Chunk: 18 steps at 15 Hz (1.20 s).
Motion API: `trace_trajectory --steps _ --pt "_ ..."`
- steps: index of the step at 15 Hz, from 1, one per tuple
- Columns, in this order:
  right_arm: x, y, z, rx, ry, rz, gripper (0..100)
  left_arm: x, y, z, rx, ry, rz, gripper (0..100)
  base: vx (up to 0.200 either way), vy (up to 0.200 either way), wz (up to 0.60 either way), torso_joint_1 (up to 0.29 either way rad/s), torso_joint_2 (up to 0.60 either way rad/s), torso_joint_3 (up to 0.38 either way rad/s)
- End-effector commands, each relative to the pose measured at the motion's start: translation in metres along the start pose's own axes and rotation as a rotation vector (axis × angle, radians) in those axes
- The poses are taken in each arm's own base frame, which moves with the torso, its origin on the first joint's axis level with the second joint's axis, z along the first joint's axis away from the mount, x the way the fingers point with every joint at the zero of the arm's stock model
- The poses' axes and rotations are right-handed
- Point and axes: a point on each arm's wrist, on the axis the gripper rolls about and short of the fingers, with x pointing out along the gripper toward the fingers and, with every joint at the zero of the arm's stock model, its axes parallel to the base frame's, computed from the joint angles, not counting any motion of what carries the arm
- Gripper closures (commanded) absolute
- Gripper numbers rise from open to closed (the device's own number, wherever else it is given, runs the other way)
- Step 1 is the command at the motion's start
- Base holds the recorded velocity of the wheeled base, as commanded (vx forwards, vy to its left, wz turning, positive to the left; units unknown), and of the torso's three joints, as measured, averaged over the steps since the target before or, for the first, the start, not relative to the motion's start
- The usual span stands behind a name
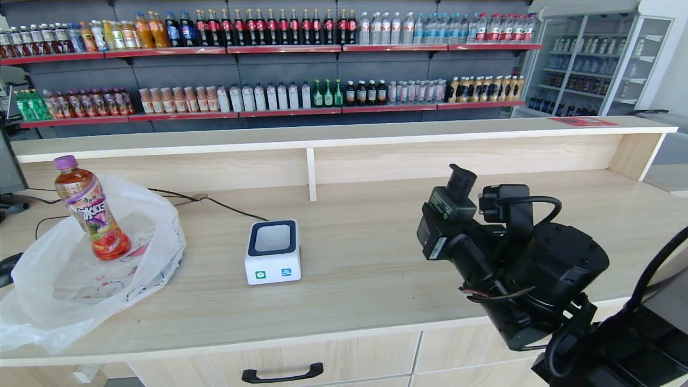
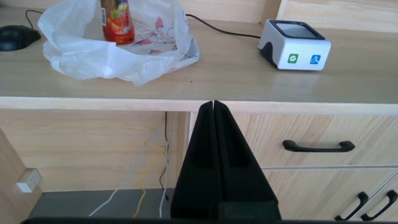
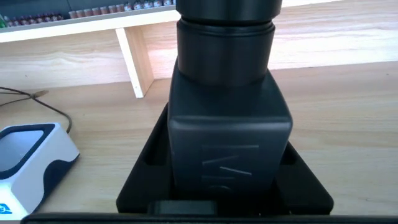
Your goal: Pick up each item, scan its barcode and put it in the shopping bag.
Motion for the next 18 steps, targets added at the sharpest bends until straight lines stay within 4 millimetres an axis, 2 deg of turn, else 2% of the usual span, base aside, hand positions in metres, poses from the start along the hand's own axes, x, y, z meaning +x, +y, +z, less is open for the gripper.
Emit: trace_trajectory --steps 1,3,6,9,11,14,18 --pt "-0.023 -0.003 0.02 0.018 -0.024 0.027 100 0.0 0.0 0.0 0.0 -0.001 0.0 100 0.0 0.0 0.0 0.0 0.0 0.0" --pt "-0.048 -0.006 0.027 0.018 -0.01 0.06 100 0.0 0.0 0.0 0.0 -0.001 0.0 100 0.0 0.0 0.0 0.0 0.0 0.0" --pt "-0.067 -0.013 0.046 0.046 -0.054 0.076 100 0.0 0.0 0.0 0.001 0.002 0.0 100 0.0 0.0 0.0 0.0 0.0 0.0" --pt "-0.086 -0.028 0.054 0.052 -0.065 0.061 100 0.0 0.0 0.0 0.001 0.002 0.0 100 0.0 0.0 0.0 0.0 0.0 0.0" --pt "-0.089 -0.035 0.053 0.047 -0.057 0.04 100 0.0 0.0 0.0 0.001 0.002 -0.001 100 0.0 0.0 0.0 0.0 0.0 0.0" --pt "-0.09 -0.035 0.055 0.07 -0.065 0.043 100 0.0 0.0 0.0 0.001 0.002 0.0 100 0.0 0.0 0.0 0.0 0.0 0.0" --pt "-0.101 -0.034 0.061 0.135 -0.077 0.091 100 0.0 0.0 0.0 0.001 0.002 0.0 100 0.0 0.0 0.0 0.0 0.0 0.0"
